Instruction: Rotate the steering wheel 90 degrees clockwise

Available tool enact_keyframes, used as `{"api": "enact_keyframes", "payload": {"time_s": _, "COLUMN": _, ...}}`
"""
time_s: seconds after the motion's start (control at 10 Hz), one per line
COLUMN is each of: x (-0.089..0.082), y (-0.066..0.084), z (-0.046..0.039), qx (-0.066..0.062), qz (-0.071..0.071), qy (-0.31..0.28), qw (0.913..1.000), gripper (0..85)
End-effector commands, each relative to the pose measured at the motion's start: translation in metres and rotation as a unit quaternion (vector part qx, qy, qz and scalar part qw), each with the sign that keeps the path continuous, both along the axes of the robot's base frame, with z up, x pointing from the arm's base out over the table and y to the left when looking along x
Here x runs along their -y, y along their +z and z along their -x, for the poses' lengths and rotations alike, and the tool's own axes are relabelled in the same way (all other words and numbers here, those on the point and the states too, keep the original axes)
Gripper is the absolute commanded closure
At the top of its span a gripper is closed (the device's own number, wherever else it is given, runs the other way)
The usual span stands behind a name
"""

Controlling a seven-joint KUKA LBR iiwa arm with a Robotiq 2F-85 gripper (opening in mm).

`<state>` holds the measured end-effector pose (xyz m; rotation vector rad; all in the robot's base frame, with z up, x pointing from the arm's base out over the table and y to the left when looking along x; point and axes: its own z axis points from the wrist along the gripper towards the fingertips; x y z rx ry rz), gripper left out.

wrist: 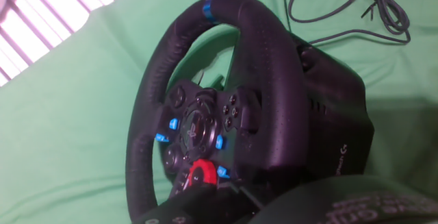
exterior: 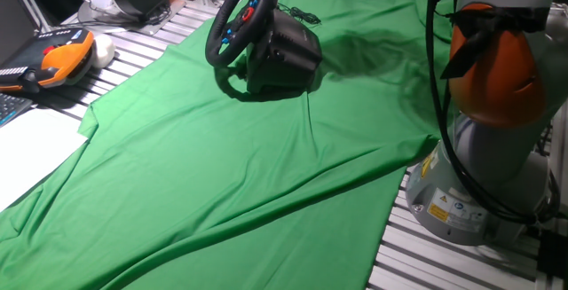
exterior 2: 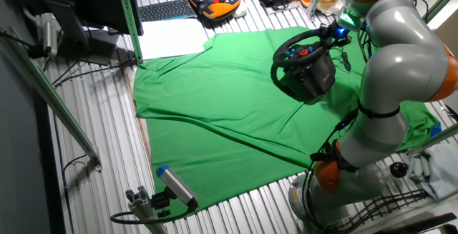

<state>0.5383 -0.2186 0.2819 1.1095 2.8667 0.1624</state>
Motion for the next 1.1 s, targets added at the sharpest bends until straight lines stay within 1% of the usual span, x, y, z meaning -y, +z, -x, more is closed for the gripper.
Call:
{"api": "enact_keyframes", "payload": {"time_s": 0.0, "x": -0.0016, "y": -0.0009, "z": 0.0004, "qx": -0.001, "qz": 0.0, "qy": 0.001, "qw": 1.0, "gripper": 51.0}}
{"api": "enact_keyframes", "payload": {"time_s": 0.1, "x": -0.0021, "y": -0.0011, "z": 0.0005, "qx": -0.002, "qz": -0.003, "qy": 0.002, "qw": 1.0, "gripper": 51.0}}
{"api": "enact_keyframes", "payload": {"time_s": 0.2, "x": -0.0033, "y": -0.0014, "z": 0.0007, "qx": -0.001, "qz": -0.006, "qy": 0.003, "qw": 1.0, "gripper": 68.0}}
{"api": "enact_keyframes", "payload": {"time_s": 0.3, "x": -0.0044, "y": -0.0019, "z": 0.0009, "qx": 0.001, "qz": -0.01, "qy": 0.004, "qw": 0.9999, "gripper": 68.0}}
{"api": "enact_keyframes", "payload": {"time_s": 0.4, "x": -0.0054, "y": -0.0018, "z": 0.0013, "qx": 0.004, "qz": -0.018, "qy": 0.007, "qw": 0.9998, "gripper": 85.0}}
{"api": "enact_keyframes", "payload": {"time_s": 0.5, "x": -0.0057, "y": -0.0011, "z": 0.0018, "qx": 0.003, "qz": -0.022, "qy": 0.009, "qw": 0.9997, "gripper": 85.0}}
{"api": "enact_keyframes", "payload": {"time_s": 0.6, "x": -0.006, "y": -0.0007, "z": 0.0022, "qx": 0.001, "qz": -0.022, "qy": 0.01, "qw": 0.9997, "gripper": 85.0}}
{"api": "enact_keyframes", "payload": {"time_s": 1.0, "x": -0.0115, "y": 0.0006, "z": 0.0051, "qx": 0.0, "qz": -0.025, "qy": 0.001, "qw": 0.9997, "gripper": 85.0}}
